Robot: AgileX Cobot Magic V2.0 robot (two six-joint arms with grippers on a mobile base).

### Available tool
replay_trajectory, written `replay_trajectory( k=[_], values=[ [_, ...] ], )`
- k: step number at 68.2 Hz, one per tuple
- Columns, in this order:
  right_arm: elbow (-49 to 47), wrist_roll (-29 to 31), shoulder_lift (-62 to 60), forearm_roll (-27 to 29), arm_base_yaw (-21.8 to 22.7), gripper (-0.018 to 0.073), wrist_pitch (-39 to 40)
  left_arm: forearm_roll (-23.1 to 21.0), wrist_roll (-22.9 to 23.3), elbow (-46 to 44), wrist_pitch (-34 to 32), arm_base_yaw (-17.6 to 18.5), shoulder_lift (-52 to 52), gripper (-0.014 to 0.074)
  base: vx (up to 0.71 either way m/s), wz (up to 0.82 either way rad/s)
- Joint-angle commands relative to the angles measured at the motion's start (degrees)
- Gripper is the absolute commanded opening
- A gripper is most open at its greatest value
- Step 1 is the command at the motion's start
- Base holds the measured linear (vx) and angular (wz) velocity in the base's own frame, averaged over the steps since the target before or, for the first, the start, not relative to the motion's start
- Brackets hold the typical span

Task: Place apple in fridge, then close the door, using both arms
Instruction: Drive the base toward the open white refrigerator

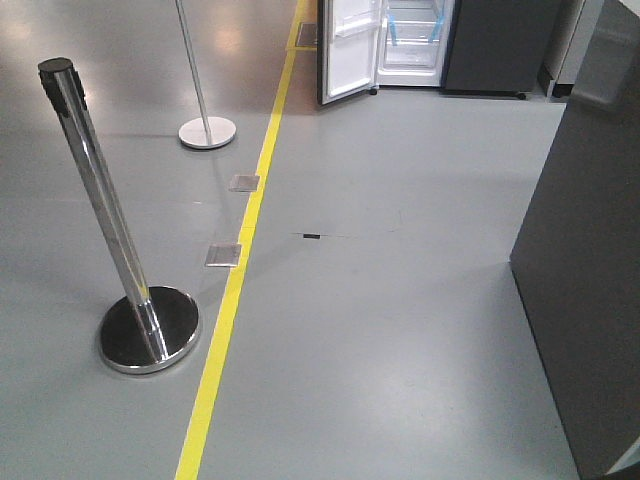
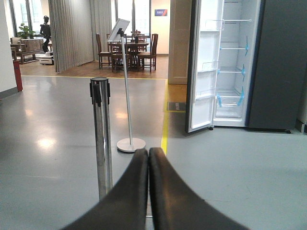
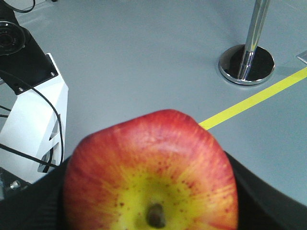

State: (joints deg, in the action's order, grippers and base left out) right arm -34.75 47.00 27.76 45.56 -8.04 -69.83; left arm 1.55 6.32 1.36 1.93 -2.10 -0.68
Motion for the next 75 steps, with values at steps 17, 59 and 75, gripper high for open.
replay_trajectory(
  k=[17, 59, 75],
  values=[
    [-1.5, 0.61, 0.43, 3.66, -0.05, 0.0134, 1.8, -0.02, 0.51, 1.67, -4.41, 0.16, -0.81, -0.0006, 0.16, -0.03],
    [-1.5, 0.61, 0.43, 3.66, -0.05, 0.0134, 1.82, -0.02, 0.51, 1.67, -4.41, 0.16, -0.81, -0.0006, 0.16, -0.02],
    [-1.5, 0.61, 0.43, 3.66, -0.05, 0.0134, 1.82, -0.02, 0.51, 1.67, -4.41, 0.16, -0.81, -0.0006, 0.16, 0.07]
  ],
)
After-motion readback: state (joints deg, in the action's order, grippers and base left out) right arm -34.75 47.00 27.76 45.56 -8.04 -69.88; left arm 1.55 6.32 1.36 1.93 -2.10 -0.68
